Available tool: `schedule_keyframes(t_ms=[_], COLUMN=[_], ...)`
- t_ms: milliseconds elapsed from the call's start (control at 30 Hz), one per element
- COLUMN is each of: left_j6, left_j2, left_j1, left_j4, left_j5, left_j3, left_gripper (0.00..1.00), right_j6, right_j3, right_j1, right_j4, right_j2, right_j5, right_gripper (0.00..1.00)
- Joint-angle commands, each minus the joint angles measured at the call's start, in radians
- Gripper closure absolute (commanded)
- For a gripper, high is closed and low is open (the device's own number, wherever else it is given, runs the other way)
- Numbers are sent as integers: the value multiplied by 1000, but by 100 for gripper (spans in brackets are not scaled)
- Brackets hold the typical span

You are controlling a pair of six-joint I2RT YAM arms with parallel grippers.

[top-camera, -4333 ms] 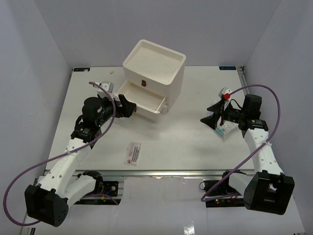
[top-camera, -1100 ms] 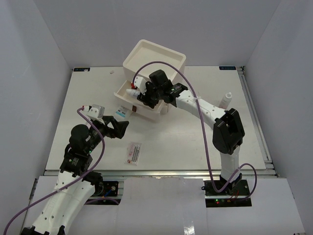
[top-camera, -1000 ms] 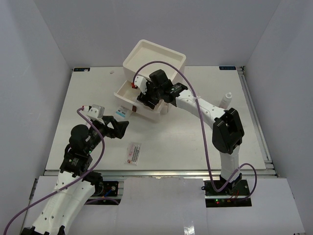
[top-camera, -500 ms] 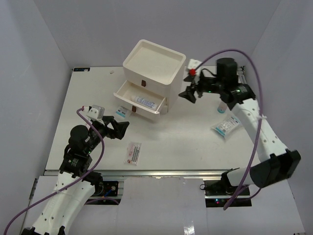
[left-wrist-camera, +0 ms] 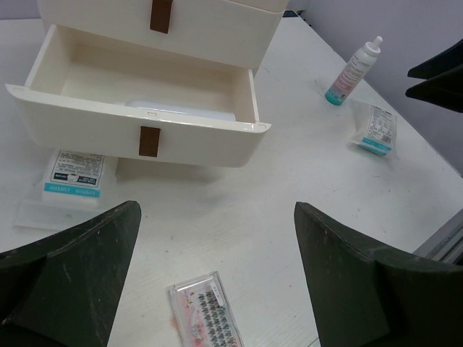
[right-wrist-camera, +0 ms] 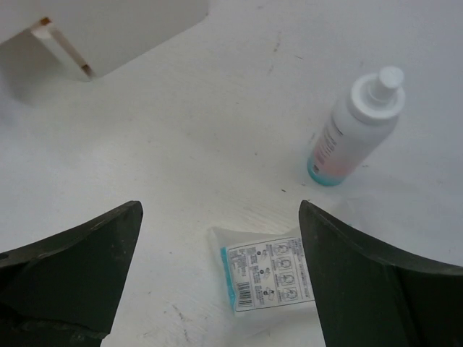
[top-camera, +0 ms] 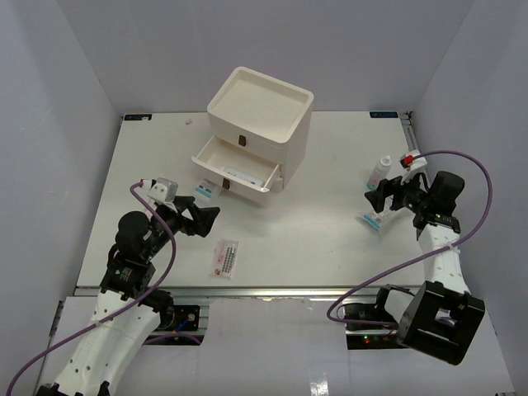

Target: Organize the makeup

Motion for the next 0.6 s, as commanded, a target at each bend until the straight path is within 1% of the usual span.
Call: schedule_keyframes(t_ms=[0,100,300,400,500,567], left_j6=[4,5,5,6,6,5], left_j2=[-10,-10,-9,-11,-11,-9], left_j1=[0,0,-1,0,0,0], left_j4=[8,9,8,8,10,8], left_j5=[22,24,22,20,20,19], left_j3=[4,4,2,2,2,2], left_gripper=[2,2,2,2,2,2], right_j6=[84,87,162,163,160,154], right_j3=[-62,-27,131,185,229,257], right_j1=[-7,-7,3,22,54,75], right_j4=[382,398,417,424,433,425], right_j2=[38,137,377,453,490,523], right_j5=[157,171,224,242,234,238], right_gripper=[3,4,4,4,1,2])
